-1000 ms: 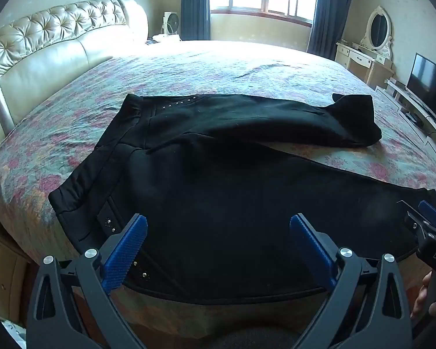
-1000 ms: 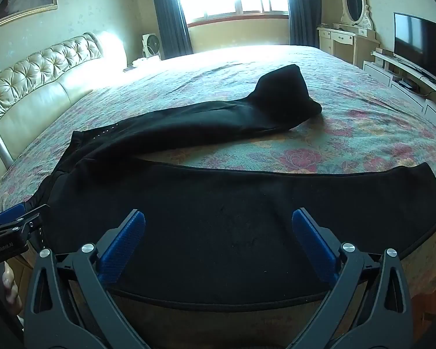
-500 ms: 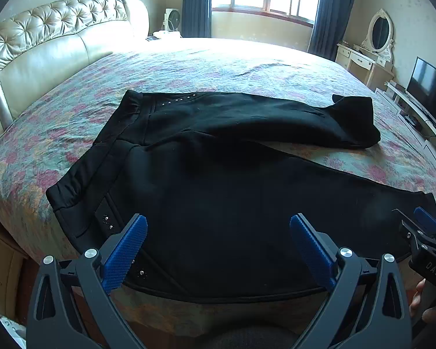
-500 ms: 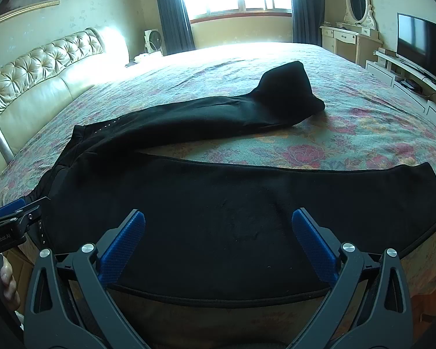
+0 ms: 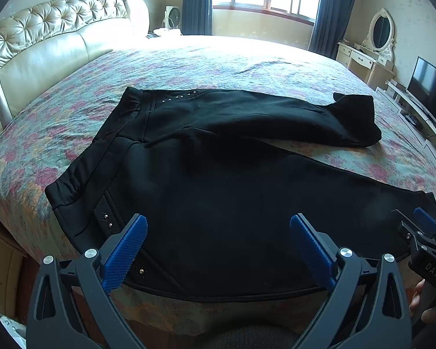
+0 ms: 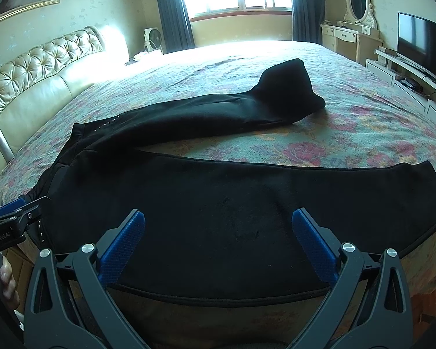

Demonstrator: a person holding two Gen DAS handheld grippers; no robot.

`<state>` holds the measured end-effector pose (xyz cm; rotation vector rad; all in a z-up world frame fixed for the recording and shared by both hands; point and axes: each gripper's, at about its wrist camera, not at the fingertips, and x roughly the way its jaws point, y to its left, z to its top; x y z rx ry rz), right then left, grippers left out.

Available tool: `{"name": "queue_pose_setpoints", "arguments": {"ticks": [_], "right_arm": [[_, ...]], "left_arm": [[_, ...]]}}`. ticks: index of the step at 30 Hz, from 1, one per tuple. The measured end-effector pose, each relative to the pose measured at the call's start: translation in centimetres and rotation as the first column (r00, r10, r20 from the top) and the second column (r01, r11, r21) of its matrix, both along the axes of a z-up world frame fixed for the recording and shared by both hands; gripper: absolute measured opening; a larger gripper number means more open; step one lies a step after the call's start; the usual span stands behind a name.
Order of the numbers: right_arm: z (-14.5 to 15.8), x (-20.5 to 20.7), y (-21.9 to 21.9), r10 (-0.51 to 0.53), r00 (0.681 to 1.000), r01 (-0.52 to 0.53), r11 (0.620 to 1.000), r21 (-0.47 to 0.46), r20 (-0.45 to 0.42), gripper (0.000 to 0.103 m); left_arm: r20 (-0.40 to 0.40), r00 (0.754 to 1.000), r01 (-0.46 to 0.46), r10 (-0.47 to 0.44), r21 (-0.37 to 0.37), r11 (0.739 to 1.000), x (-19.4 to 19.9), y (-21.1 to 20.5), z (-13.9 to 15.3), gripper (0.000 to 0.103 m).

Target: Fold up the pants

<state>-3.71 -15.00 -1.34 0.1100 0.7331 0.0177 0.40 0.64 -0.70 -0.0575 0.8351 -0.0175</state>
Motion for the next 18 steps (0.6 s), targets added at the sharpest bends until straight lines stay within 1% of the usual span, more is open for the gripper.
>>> {"name": "queue_pose_setpoints", "arguments": {"ticks": [18], "right_arm": [[-0.65, 0.45, -0.05, 0.004, 1.0, -0.004, 1.0, 0.008, -0.021, 0.101]], "left_arm": [[-0.017, 1.0, 0.005, -0.005, -0.006, 1.0, 0.05, -0.1, -0.23, 0.098]]}}
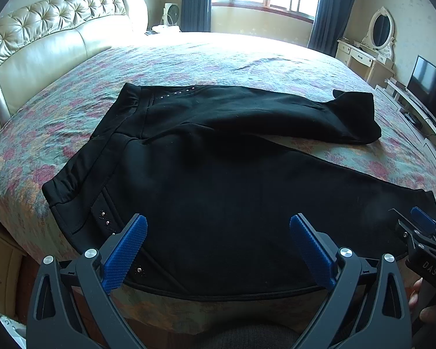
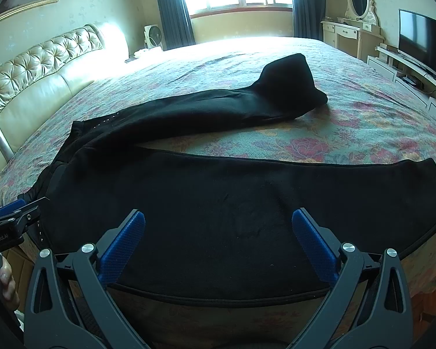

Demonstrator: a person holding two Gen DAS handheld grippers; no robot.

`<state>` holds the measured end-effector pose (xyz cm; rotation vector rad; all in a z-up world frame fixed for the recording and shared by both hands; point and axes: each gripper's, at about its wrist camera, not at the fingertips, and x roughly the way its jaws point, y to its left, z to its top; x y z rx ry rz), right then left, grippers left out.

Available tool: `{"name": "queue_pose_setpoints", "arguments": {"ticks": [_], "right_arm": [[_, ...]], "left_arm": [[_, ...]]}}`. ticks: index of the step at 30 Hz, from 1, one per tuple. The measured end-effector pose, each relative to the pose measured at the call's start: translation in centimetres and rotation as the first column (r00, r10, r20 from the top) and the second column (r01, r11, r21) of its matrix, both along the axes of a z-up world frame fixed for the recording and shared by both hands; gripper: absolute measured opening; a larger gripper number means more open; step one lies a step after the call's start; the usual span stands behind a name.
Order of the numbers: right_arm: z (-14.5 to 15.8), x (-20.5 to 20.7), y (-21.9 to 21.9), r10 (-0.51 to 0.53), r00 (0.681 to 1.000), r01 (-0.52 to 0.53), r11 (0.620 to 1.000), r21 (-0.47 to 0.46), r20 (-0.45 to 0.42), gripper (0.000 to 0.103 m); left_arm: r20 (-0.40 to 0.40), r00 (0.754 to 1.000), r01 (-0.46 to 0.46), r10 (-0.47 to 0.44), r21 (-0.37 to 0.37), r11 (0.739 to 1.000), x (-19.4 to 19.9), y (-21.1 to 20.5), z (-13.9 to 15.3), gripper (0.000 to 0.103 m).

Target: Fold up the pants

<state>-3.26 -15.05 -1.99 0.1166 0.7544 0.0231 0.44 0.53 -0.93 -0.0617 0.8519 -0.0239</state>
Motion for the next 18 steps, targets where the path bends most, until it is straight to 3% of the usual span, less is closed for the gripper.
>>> {"name": "queue_pose_setpoints", "arguments": {"ticks": [18], "right_arm": [[-0.47, 0.87, -0.03, 0.032, 0.998, -0.029, 0.998, 0.059, -0.045, 0.101]], "left_arm": [[-0.053, 0.998, 0.043, -0.043, -0.003, 0.999, 0.86, 0.1, -0.52, 0.098]]}}
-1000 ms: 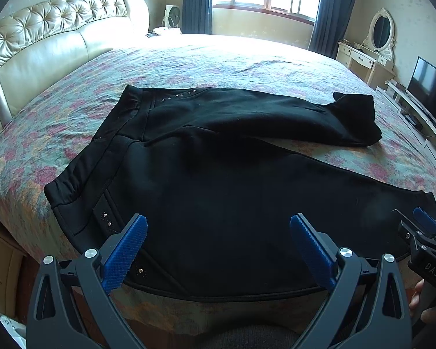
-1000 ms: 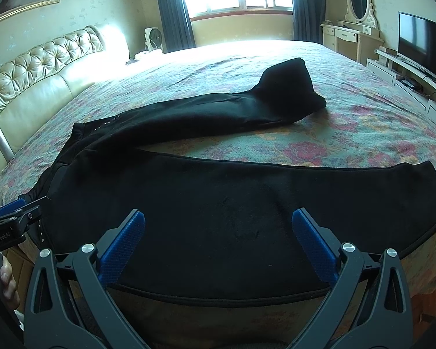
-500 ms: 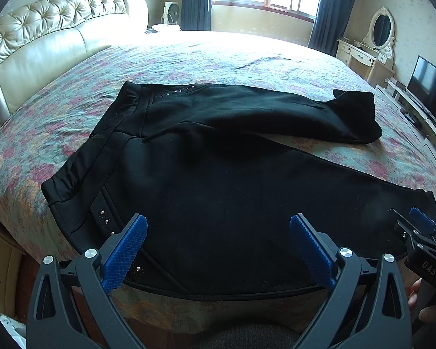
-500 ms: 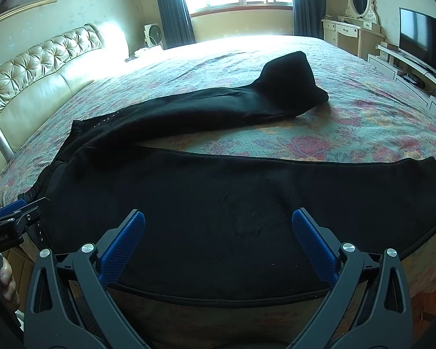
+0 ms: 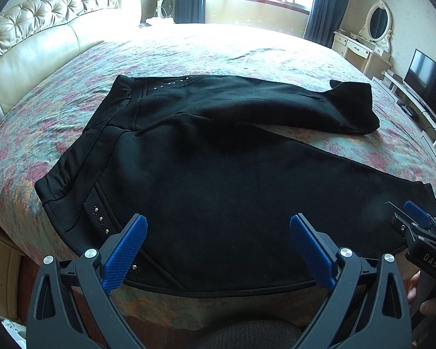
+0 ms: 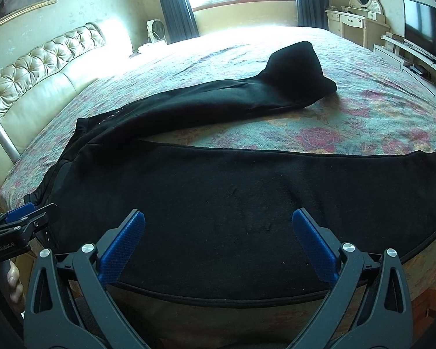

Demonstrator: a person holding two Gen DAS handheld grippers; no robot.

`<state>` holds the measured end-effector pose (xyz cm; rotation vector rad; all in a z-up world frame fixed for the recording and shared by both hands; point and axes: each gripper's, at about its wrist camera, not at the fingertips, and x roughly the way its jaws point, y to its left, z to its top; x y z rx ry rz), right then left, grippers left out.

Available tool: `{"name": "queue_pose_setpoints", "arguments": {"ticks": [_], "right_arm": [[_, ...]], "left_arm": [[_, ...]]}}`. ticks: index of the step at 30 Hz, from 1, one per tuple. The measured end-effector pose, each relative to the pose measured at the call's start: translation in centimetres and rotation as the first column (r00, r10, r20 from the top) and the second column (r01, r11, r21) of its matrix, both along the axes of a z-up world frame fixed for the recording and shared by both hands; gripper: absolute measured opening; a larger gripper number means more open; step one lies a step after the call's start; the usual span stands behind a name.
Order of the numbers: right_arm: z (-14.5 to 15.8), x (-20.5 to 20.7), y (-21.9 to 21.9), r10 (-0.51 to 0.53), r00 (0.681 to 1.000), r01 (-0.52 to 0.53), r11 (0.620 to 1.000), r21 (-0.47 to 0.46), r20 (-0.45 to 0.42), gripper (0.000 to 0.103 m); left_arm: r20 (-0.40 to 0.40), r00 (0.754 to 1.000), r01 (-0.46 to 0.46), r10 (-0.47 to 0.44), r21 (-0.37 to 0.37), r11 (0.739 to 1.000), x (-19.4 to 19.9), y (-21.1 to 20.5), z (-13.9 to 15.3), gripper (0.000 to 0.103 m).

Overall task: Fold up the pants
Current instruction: 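Grasp the studded waistband with the left tool while the right tool grasps the leg hem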

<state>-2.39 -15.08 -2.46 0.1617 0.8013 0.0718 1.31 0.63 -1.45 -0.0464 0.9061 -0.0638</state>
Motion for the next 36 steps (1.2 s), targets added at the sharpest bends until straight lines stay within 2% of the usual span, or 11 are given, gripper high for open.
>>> {"name": "queue_pose_setpoints", "arguments": {"ticks": [5, 9, 11, 13, 16, 23, 29, 30, 31, 32, 36], "right_arm": [[0.6, 0.7, -0.2, 0.012, 1.0, -0.012, 1.0, 0.012, 0.006, 0.101], [0.7, 1.6, -0.3, 0.015, 1.0, -0.015, 0.999, 0.046, 0.005, 0.101], [0.6, 2.2, 0.0, 0.024, 1.0, -0.024, 0.997, 0.072, -0.003, 0.101], [0.4, 3.0, 0.4, 0.039, 0.999, -0.038, 0.995, 0.097, -0.015, 0.101], [0.2, 4.3, 1.1, 0.074, 0.997, -0.07, 0.988, 0.136, -0.029, 0.101], [-0.1, 6.7, 2.0, 0.122, 0.991, -0.112, 0.978, 0.178, -0.047, 0.101], [-1.8, 8.2, 1.3, 0.1, 0.991, -0.077, 0.972, 0.22, -0.093, 0.101], [-2.2, 8.5, 1.1, 0.096, 0.99, -0.068, 0.969, 0.239, -0.106, 0.101], [-2.6, 8.7, 1.0, 0.091, 0.989, -0.058, 0.965, 0.256, -0.12, 0.101], [-2.8, 9.0, 0.9, 0.086, 0.988, -0.048, 0.962, 0.269, -0.129, 0.101], [-3.5, 9.9, 1.0, 0.093, 0.984, -0.043, 0.95, 0.311, -0.15, 0.101]], "left_arm": [[-0.115, 0.989, 0.081, -0.091, -0.089, 0.993, 3.2, 3.5, 0.6, 0.098], [-0.02, 1.0, -0.012, 0.012, 0.004, 1.0, 6.3, 9.1, 2.5, 0.098], [-0.06, 0.997, -0.042, 0.041, -0.02, 0.999, 8.6, 12.1, 2.2, 0.098], [-0.138, 0.99, -0.009, 0.003, -0.046, 0.999, 11.2, 14.7, 1.5, 0.098], [-0.136, 0.99, -0.047, 0.04, -0.048, 0.998, 14.8, 17.8, 1.3, 0.098], [-0.12, 0.993, 0.01, -0.013, -0.024, 1.0, 25.0, 20.2, -0.7, 0.098], [-0.139, 0.99, 0.02, -0.026, -0.043, 0.999, 29.8, 21.3, -3.4, 0.097], [-0.147, 0.988, 0.034, -0.038, -0.034, 0.999, 30.1, 21.2, -3.8, 0.091], [-0.157, 0.986, 0.051, -0.056, -0.032, 0.998, 30.5, 21.2, -4.3, 0.056], [-0.182, 0.98, 0.071, -0.08, -0.053, 0.996, 30.8, 21.2, -4.9, 0.041], [-0.179, 0.98, 0.061, -0.092, -0.174, 0.983, 31.1, 22.6, -5.7, 0.041]]}}
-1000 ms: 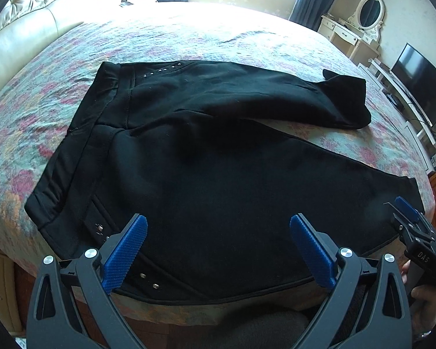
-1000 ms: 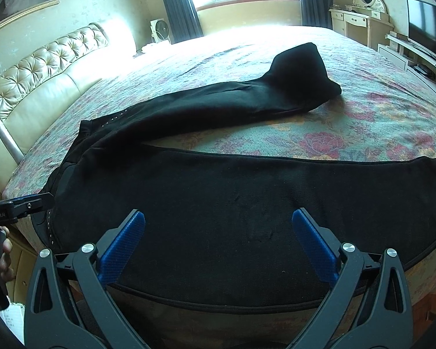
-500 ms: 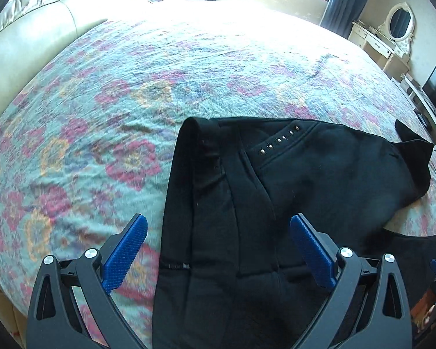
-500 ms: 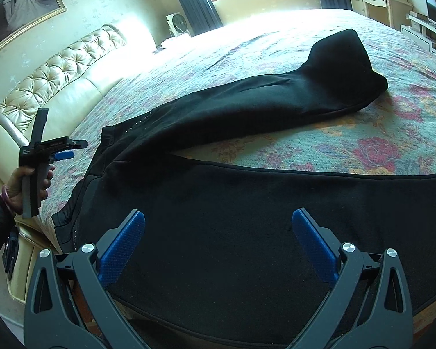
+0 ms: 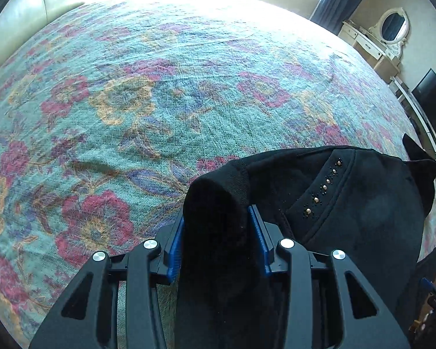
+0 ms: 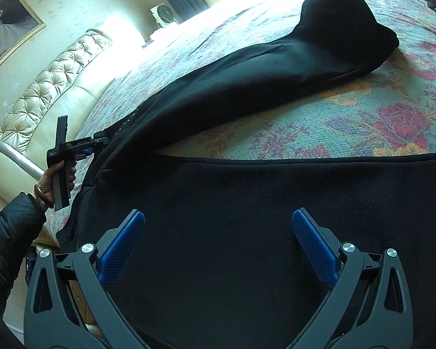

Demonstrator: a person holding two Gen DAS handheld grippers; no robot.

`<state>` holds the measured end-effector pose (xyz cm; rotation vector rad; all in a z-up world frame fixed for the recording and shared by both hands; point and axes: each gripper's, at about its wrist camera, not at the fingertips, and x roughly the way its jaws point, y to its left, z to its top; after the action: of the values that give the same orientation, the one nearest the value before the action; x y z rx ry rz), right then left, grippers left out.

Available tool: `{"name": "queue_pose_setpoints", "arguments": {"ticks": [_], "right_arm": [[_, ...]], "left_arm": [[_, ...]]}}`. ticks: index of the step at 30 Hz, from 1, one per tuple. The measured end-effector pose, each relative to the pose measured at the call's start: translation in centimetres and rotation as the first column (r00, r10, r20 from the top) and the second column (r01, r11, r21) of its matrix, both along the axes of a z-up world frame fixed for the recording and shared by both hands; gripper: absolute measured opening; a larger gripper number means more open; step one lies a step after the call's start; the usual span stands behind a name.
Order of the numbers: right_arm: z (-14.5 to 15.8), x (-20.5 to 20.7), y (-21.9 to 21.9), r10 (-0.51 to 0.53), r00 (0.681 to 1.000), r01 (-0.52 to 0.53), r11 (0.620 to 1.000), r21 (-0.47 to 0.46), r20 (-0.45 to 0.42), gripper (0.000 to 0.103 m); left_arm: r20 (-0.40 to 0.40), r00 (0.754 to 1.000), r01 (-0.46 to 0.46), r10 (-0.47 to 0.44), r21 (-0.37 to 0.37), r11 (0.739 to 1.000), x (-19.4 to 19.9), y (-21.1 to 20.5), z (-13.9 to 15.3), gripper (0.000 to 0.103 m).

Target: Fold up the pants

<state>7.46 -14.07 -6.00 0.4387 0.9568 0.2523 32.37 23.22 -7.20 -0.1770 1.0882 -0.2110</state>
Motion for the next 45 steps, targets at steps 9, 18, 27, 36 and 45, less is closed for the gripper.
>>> {"name": "queue_pose_setpoints", "arguments": {"ticks": [9, 18, 27, 36, 45], "right_arm": [[1.6, 3.8, 0.5, 0.103, 0.994, -0.103, 0.994, 0.02, 0.026, 0.101], [1.7, 5.2, 0.4, 0.096, 0.995, -0.097, 0.993, 0.062, 0.023, 0.101], [5.2, 15.0, 1.3, 0.426, 0.894, -0.411, 0.904, -0.12, 0.142, 0.101], [2.1, 30.0, 2.4, 0.594, 0.795, -0.586, 0.697, -0.414, -0.124, 0.101], [-0.1, 29.9, 2.7, 0.589, 0.784, -0.614, 0.689, -0.386, -0.196, 0.009]], "left_arm": [[-0.006, 0.999, -0.045, 0.045, -0.224, 0.974, -0.6, 2.5, -0.2, 0.033], [0.028, 1.0, 0.01, -0.01, -0.001, 1.0, 0.5, 1.6, 0.1, 0.086], [0.009, 0.999, 0.039, -0.038, -0.223, 0.974, 1.7, 2.1, -0.7, 0.018], [0.021, 0.999, 0.03, -0.027, -0.225, 0.974, 1.9, 2.1, -1.3, 0.019], [0.02, 0.999, 0.041, -0.038, -0.199, 0.979, 2.6, 1.1, -1.1, 0.028]]}}
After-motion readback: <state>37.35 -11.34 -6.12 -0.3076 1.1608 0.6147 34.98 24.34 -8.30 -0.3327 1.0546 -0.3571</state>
